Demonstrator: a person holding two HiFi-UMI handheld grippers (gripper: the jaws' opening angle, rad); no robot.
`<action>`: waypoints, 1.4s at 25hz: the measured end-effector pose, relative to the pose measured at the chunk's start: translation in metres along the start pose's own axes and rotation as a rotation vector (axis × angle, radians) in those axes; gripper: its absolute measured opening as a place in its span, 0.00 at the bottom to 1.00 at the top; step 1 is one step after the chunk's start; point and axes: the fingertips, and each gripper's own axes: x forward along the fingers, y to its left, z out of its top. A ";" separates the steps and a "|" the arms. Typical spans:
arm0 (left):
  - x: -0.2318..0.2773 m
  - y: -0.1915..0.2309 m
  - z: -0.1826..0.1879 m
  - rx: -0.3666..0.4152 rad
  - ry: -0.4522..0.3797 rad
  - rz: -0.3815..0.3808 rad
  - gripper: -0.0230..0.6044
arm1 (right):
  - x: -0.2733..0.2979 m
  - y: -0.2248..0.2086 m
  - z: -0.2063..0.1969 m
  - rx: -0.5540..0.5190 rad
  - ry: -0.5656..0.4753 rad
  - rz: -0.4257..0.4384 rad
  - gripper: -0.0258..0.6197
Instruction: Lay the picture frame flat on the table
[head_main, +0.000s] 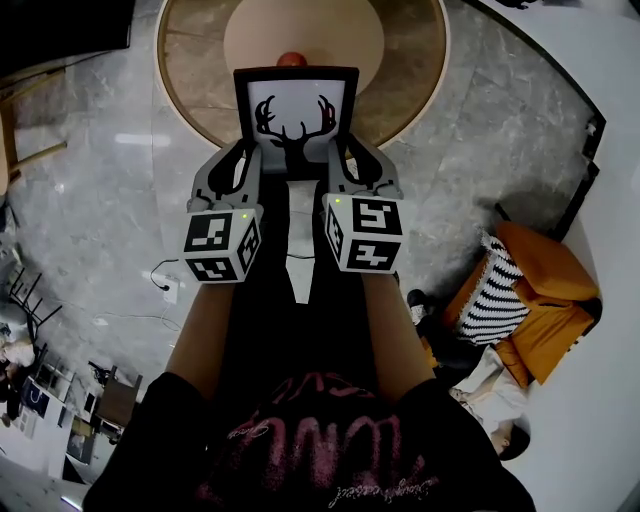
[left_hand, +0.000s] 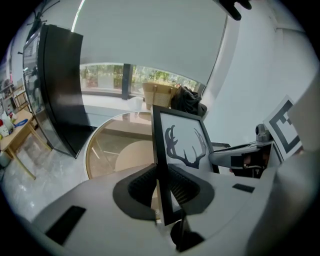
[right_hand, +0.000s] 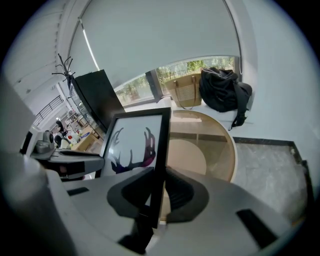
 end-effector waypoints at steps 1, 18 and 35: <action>0.003 0.001 -0.005 -0.004 0.006 0.000 0.15 | 0.004 0.000 -0.004 0.002 0.008 0.000 0.17; 0.041 0.009 -0.061 -0.035 0.095 0.003 0.15 | 0.044 -0.016 -0.060 0.036 0.101 -0.001 0.17; 0.070 0.024 -0.096 -0.065 0.162 0.008 0.15 | 0.078 -0.020 -0.091 0.051 0.179 -0.009 0.17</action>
